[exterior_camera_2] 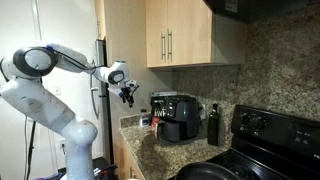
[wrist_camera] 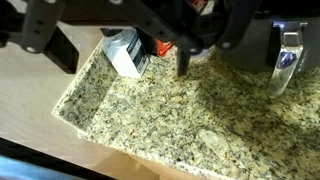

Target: Open the right overhead cabinet door

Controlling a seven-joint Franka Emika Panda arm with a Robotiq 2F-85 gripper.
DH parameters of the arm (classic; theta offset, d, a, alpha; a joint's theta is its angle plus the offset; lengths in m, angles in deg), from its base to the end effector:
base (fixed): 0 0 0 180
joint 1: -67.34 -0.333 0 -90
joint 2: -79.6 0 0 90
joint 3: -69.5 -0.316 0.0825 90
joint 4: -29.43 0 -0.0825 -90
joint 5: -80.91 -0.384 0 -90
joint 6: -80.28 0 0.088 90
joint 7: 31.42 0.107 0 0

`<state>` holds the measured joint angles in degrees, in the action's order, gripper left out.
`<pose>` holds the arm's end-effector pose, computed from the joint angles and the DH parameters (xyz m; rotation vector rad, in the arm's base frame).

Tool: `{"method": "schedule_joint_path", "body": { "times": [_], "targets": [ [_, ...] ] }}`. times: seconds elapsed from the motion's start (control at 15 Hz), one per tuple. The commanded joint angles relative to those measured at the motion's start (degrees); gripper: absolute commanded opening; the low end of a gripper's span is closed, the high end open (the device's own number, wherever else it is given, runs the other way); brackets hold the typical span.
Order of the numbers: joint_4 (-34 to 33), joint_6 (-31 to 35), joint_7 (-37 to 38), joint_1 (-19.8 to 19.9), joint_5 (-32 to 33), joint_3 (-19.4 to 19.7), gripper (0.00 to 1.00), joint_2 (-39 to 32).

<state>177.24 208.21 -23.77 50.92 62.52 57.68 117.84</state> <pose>0.3270 0.1925 0.5025 -2.8667 -0.2562 -0.3746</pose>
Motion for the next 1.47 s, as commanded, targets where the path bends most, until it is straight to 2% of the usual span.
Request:
{"method": "schedule_joint_path", "body": {
  "times": [0.0,0.07,0.13,0.27,0.4,0.67,0.73,0.93,1.07,1.2,1.4],
  "targets": [
    [-0.16,-0.21,0.00,0.09,0.00,-0.05,1.00,0.00],
    [0.02,0.88,-1.57,-0.52,-0.51,0.47,1.00,-0.25],
    [0.32,2.87,-1.76,0.58,1.79,-0.61,1.00,-0.03],
    [0.98,5.48,3.98,4.42,8.23,-4.27,1.00,1.66],
    [2.07,9.80,9.95,6.20,10.92,-6.26,1.00,2.78],
    [3.64,16.93,24.02,10.41,12.29,-11.63,1.00,3.69],
    [1.61,13.29,19.37,7.76,11.41,-8.94,1.00,2.42],
    [2.42,15.24,23.24,9.32,11.59,-11.00,1.00,2.87],
    [1.34,16.32,28.40,17.14,17.66,-14.48,1.00,2.44],
    [-0.84,14.03,30.28,20.23,20.76,-11.40,1.00,5.27],
    [-4.39,10.61,31.44,23.50,21.11,-6.59,1.00,11.64]
  ]
}}
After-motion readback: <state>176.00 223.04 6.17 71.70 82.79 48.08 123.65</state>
